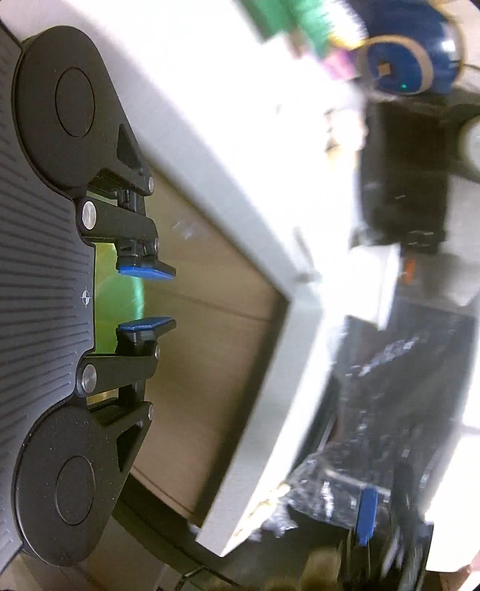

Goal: Collect trash
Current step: 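Raise both grippers from the bin back over the counter, then grasp the long green snack packet with the left gripper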

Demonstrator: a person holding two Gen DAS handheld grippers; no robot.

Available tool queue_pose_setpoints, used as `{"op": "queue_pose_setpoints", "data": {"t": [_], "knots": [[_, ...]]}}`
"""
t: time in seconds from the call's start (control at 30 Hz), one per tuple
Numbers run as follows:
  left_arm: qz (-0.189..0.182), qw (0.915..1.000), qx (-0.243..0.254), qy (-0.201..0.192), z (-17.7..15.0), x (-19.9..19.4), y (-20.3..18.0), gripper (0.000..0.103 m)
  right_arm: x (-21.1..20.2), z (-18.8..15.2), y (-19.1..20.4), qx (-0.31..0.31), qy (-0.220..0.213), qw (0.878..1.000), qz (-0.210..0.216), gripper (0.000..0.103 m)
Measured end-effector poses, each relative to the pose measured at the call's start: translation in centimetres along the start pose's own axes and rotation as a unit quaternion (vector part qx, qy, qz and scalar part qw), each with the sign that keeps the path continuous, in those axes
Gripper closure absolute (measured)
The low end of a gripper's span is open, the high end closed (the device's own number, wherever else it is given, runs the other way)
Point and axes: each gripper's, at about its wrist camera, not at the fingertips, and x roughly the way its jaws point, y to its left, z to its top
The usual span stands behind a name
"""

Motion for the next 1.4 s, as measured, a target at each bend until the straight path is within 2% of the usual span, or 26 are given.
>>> {"op": "queue_pose_setpoints", "data": {"t": [0.13,0.23,0.33,0.43,0.53,0.7,0.8,0.9,0.97,1.07,1.13,1.17,1.23,1.4], "knots": [[0.006,0.9994,0.034,-0.006,3.2,-4.0,1.0,0.078,2.9,0.9,3.0,-0.016,0.021,0.999,0.035,0.042],[0.001,0.9995,0.033,0.002,5.4,-6.7,3.3,0.077,5.8,0.5,5.8,-0.035,0.055,0.996,0.065,0.042],[0.051,0.9983,0.027,0.013,7.1,-8.4,6.6,0.077,8.3,-0.8,8.2,-0.056,0.103,0.990,0.083,0.042],[0.106,0.9940,0.019,0.015,7.6,-9.8,10.8,0.077,10.2,-2.1,9.9,-0.074,0.132,0.983,0.103,0.042],[0.130,0.9910,-0.005,0.032,7.8,-10.5,14.5,0.077,11.7,-3.4,11.4,-0.067,0.161,0.976,0.129,0.042],[0.123,0.9904,-0.037,0.051,8.0,-11.4,17.7,0.077,13.3,-4.9,15.3,-0.087,0.192,0.961,0.182,0.042],[0.122,0.9891,-0.039,0.073,7.6,-10.7,18.3,0.077,13.8,-5.7,18.4,-0.096,0.203,0.948,0.226,0.042],[0.098,0.9886,-0.060,0.097,6.8,-9.3,18.4,0.077,14.4,-6.3,20.7,-0.090,0.205,0.937,0.269,0.042],[0.091,0.9896,-0.057,0.096,6.7,-8.7,18.1,0.076,15.2,-6.5,21.9,-0.078,0.215,0.932,0.282,0.044],[0.073,0.9917,-0.051,0.093,6.9,-8.1,17.5,0.076,16.9,-7.2,23.0,-0.049,0.245,0.925,0.285,0.058],[0.064,0.9923,-0.044,0.096,7.0,-7.5,17.1,0.076,17.7,-7.5,23.4,-0.047,0.265,0.917,0.293,0.081],[0.059,0.9926,-0.040,0.099,7.0,-7.2,16.8,0.076,17.6,-7.6,23.4,-0.049,0.268,0.915,0.296,0.087],[0.052,0.9933,-0.032,0.098,7.1,-6.5,16.3,0.077,17.0,-7.4,23.1,-0.063,0.256,0.921,0.289,0.101],[0.039,0.9944,-0.015,0.097,8.0,-5.0,14.9,0.077,14.5,-5.5,20.8,-0.076,0.197,0.940,0.269,0.103]]}}
